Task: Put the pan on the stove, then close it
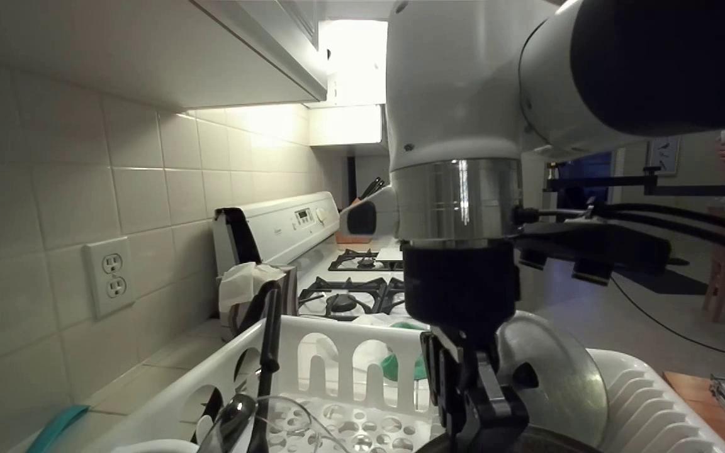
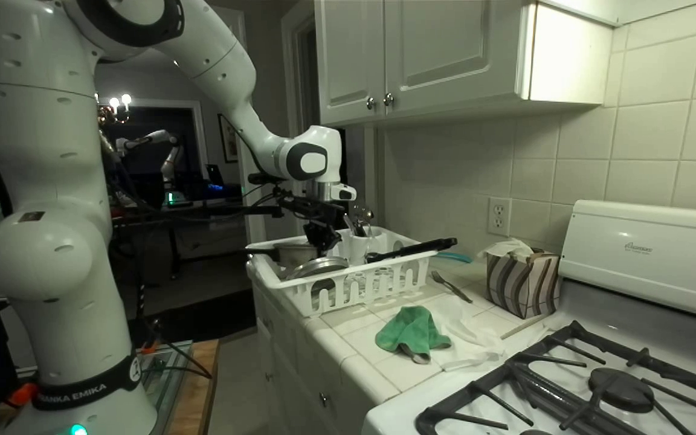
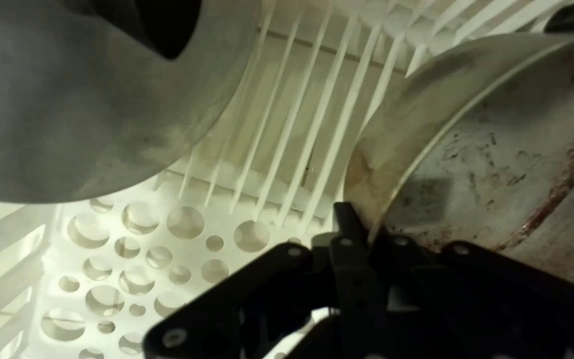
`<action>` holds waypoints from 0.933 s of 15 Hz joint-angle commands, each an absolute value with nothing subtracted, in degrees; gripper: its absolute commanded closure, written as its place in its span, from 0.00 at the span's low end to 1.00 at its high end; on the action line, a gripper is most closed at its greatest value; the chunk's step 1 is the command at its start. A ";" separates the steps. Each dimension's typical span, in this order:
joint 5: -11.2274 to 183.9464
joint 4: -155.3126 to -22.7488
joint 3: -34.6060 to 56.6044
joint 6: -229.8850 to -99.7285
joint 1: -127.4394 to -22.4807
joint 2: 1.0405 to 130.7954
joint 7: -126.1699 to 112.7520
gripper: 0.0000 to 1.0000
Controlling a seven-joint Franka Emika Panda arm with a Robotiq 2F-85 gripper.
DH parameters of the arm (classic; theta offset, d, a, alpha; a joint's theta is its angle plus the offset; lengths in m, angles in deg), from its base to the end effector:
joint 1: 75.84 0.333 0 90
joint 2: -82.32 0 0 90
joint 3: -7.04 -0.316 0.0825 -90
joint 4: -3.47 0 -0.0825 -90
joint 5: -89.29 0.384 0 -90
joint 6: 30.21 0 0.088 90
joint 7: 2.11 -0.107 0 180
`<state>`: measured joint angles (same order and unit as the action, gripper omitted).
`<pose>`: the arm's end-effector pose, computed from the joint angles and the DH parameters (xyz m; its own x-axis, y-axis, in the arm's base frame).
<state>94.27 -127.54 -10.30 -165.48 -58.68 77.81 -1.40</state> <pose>0.4302 0.2968 0.3199 0.8515 0.5244 -0.0031 0.5223 -0.8486 -0.0844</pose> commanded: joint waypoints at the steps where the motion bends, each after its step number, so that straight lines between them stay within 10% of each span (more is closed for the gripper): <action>1: 91.90 -130.07 -11.24 -162.61 -57.21 84.24 -7.26 0.99; 14: 90.88 -153.18 -10.09 -155.00 -61.07 121.88 -35.18 0.99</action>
<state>92.76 -148.55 -10.63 -159.77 -60.88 110.58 -28.62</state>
